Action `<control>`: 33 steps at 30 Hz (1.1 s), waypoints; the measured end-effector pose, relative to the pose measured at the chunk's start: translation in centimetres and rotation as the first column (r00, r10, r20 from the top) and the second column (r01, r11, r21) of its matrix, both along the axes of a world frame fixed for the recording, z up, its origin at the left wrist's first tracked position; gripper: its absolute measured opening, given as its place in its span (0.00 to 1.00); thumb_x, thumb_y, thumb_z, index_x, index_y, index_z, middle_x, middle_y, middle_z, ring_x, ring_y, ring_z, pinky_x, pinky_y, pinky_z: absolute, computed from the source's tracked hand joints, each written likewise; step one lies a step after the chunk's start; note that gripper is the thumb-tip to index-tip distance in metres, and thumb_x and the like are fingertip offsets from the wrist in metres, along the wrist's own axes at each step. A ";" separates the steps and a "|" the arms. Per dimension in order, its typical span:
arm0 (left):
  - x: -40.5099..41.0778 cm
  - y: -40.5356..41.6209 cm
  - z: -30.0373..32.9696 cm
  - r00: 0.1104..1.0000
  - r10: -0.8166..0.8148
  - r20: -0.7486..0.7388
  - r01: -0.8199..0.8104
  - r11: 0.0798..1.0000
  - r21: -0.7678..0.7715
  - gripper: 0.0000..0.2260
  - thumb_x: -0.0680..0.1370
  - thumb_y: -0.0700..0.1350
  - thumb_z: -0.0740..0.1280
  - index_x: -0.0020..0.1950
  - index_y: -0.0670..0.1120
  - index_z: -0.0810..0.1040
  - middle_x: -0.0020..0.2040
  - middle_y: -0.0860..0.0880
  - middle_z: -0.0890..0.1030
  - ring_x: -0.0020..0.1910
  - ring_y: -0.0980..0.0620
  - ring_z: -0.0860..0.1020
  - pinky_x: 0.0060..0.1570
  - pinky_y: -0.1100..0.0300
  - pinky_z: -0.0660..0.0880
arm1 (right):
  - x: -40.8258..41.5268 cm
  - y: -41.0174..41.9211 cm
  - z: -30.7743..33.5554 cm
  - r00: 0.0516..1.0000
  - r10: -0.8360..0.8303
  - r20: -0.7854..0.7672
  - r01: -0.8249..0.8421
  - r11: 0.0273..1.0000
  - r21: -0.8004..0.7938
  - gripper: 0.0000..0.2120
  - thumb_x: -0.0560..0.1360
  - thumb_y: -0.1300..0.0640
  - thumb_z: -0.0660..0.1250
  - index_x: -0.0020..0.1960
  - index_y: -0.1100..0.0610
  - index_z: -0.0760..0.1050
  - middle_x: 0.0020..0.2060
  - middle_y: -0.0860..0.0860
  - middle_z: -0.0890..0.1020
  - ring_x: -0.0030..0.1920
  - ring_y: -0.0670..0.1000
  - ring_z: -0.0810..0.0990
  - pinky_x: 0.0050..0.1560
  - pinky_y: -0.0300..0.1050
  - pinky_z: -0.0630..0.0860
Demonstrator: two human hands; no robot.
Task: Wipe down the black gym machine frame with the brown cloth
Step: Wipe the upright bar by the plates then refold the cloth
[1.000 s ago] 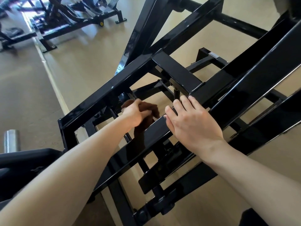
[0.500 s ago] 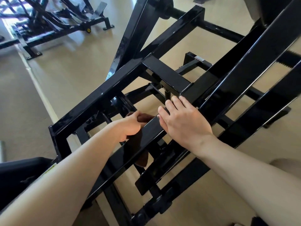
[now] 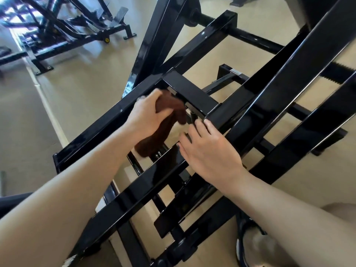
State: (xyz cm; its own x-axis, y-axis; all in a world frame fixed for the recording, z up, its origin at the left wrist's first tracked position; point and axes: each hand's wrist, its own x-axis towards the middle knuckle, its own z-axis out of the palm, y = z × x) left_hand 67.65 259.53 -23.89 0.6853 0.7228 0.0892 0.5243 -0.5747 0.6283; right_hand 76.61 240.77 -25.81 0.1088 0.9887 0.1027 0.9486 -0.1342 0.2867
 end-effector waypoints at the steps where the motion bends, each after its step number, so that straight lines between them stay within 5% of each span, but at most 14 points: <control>1: 0.9 -0.4 1.1 0.994 0.009 0.113 -0.014 0.999 0.043 0.15 0.80 0.49 0.71 0.65 0.55 0.74 0.57 0.49 0.78 0.55 0.49 0.77 0.54 0.54 0.74 | 0.0 0.0 0.1 1.000 -0.001 -0.017 0.001 1.000 0.002 0.24 0.87 0.52 0.43 0.69 0.63 0.71 0.65 0.65 0.77 0.69 0.68 0.72 0.73 0.63 0.67; 4: 4.8 -2.2 3.0 0.953 -0.125 0.275 0.071 0.978 0.198 0.19 0.79 0.47 0.72 0.69 0.51 0.74 0.65 0.45 0.74 0.60 0.51 0.74 0.60 0.55 0.75 | 0.1 0.1 0.1 0.998 -0.006 -0.059 0.007 1.000 0.024 0.26 0.87 0.49 0.42 0.69 0.61 0.73 0.65 0.64 0.77 0.70 0.66 0.73 0.74 0.62 0.67; 7: 8.5 -3.3 2.2 0.933 -0.358 0.029 0.333 0.893 0.302 0.20 0.80 0.51 0.71 0.70 0.51 0.73 0.66 0.45 0.74 0.60 0.45 0.76 0.61 0.49 0.76 | 0.1 0.2 -0.3 0.998 -0.016 -0.063 0.018 1.000 0.022 0.28 0.87 0.49 0.40 0.69 0.62 0.72 0.64 0.65 0.77 0.69 0.67 0.72 0.74 0.62 0.66; 13: 11.3 0.6 2.2 0.959 -0.185 -0.215 0.257 0.885 0.388 0.23 0.81 0.54 0.67 0.74 0.54 0.67 0.66 0.45 0.75 0.62 0.43 0.77 0.59 0.46 0.78 | 0.2 0.1 -0.3 0.994 0.000 -0.111 0.005 0.999 0.045 0.27 0.87 0.50 0.40 0.70 0.62 0.71 0.66 0.65 0.76 0.70 0.66 0.71 0.74 0.62 0.66; 17: 10.9 3.6 1.6 0.990 -0.111 -0.085 0.131 0.948 0.289 0.21 0.81 0.52 0.69 0.72 0.52 0.70 0.66 0.43 0.74 0.64 0.41 0.75 0.60 0.47 0.75 | 0.2 0.2 -0.5 0.993 -0.002 -0.116 0.007 0.999 0.044 0.26 0.87 0.50 0.41 0.69 0.62 0.72 0.65 0.66 0.77 0.69 0.67 0.72 0.74 0.62 0.66; 21: 10.0 -1.3 0.2 0.945 -0.323 0.052 0.303 0.924 0.233 0.20 0.80 0.51 0.71 0.70 0.52 0.72 0.65 0.47 0.76 0.63 0.48 0.75 0.62 0.51 0.76 | 0.2 0.2 -0.3 0.997 -0.009 -0.078 0.012 0.999 0.037 0.25 0.87 0.50 0.43 0.66 0.63 0.73 0.62 0.66 0.78 0.67 0.67 0.73 0.73 0.63 0.65; 25: 8.4 -3.1 -0.9 0.896 -0.417 0.151 0.380 0.898 0.222 0.20 0.80 0.49 0.70 0.71 0.52 0.73 0.66 0.52 0.74 0.61 0.55 0.71 0.59 0.66 0.70 | 0.0 0.2 -0.3 0.999 -0.008 -0.045 0.010 0.999 0.042 0.23 0.87 0.50 0.45 0.61 0.63 0.73 0.60 0.65 0.78 0.64 0.67 0.73 0.73 0.63 0.65; 30: 9.5 1.1 -0.7 0.967 -0.227 0.115 0.191 0.947 0.258 0.20 0.80 0.49 0.70 0.71 0.52 0.72 0.67 0.46 0.74 0.63 0.46 0.75 0.66 0.46 0.74 | 0.0 0.0 -0.1 0.998 0.000 -0.065 0.004 0.998 0.058 0.24 0.87 0.50 0.45 0.63 0.62 0.75 0.60 0.65 0.79 0.66 0.67 0.74 0.73 0.62 0.66; 33: 10.7 2.8 -0.7 0.976 -0.123 0.180 0.086 0.976 0.201 0.19 0.80 0.48 0.71 0.70 0.51 0.72 0.66 0.45 0.75 0.64 0.44 0.75 0.65 0.43 0.74 | 0.0 0.1 -0.2 0.998 -0.011 -0.056 0.014 0.998 0.061 0.26 0.87 0.51 0.43 0.64 0.63 0.75 0.62 0.65 0.79 0.67 0.67 0.74 0.73 0.63 0.66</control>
State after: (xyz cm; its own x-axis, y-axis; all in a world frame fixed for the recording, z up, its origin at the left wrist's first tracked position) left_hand 78.40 262.32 -24.63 0.7129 0.6050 0.3546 0.3369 -0.7389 0.5835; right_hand 76.66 240.89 -25.98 0.1283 0.9792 0.1569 0.9611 -0.1619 0.2240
